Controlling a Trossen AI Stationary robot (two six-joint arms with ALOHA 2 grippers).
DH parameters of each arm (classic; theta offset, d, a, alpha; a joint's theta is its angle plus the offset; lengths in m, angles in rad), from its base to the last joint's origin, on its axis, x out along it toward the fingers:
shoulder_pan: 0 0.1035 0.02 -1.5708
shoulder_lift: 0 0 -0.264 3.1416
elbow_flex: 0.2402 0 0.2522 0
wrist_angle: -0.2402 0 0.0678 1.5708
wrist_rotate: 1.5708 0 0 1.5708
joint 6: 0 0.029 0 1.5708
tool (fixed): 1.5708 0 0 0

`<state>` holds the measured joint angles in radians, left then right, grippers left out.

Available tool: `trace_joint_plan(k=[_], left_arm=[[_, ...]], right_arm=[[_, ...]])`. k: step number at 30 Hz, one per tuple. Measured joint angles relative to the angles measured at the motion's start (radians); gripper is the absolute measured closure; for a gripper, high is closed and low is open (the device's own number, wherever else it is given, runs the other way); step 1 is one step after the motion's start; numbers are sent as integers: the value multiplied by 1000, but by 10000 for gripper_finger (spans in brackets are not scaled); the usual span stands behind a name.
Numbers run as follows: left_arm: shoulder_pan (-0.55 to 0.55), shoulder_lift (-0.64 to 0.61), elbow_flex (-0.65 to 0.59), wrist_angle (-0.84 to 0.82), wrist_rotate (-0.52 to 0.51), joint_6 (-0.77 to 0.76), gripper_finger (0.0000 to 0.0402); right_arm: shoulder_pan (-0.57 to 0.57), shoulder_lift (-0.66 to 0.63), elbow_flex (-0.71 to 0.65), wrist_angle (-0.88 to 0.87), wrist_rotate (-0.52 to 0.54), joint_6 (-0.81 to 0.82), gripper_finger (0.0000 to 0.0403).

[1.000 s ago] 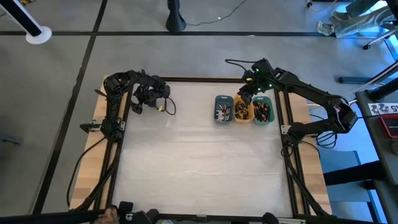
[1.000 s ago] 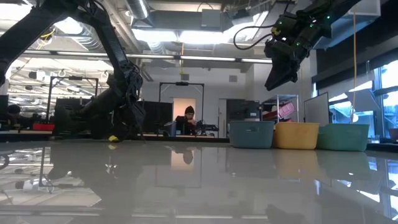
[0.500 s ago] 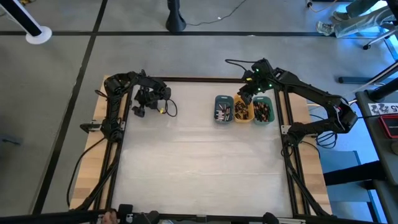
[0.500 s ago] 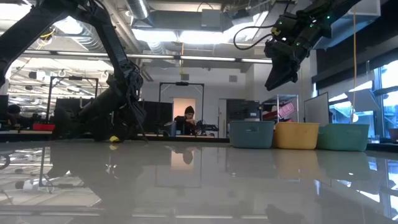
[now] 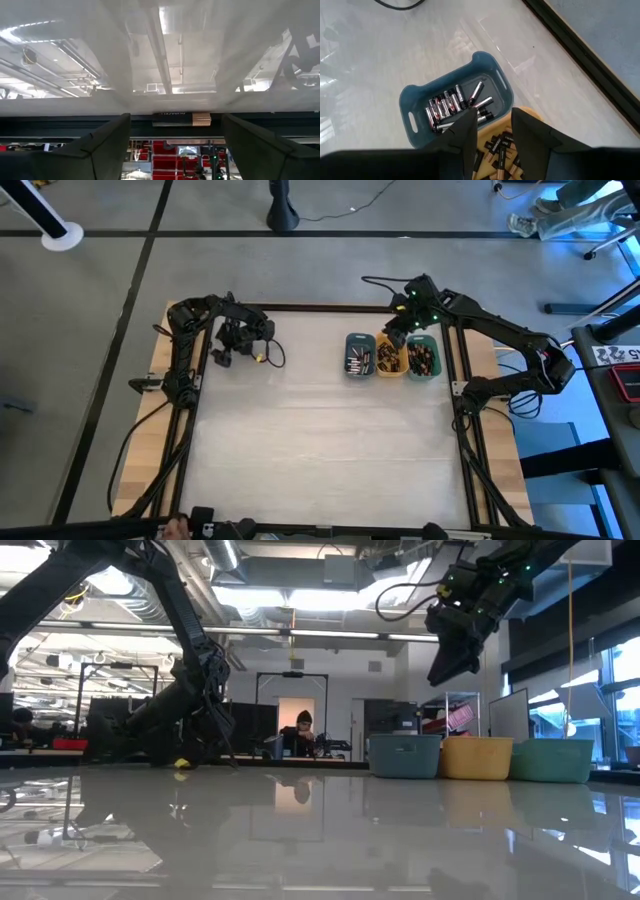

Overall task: Sort batteries
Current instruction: Put the black battery into the yellow bin

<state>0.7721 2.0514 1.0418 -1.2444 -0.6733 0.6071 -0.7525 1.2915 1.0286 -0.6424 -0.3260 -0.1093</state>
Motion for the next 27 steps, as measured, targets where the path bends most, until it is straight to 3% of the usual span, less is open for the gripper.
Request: trace_joint_plan(k=[8,15,27], left_arm=[[1,0,0,-2,-15,39,100],[1,0,-7,-30,-87,26,100],[3,-1,-7,-17,-72,-9,100]], right_arm=[[0,0,0,-18,0,0,281],[0,0,0,-16,0,-1,281],[0,0,0,-14,-1,-2,281]])
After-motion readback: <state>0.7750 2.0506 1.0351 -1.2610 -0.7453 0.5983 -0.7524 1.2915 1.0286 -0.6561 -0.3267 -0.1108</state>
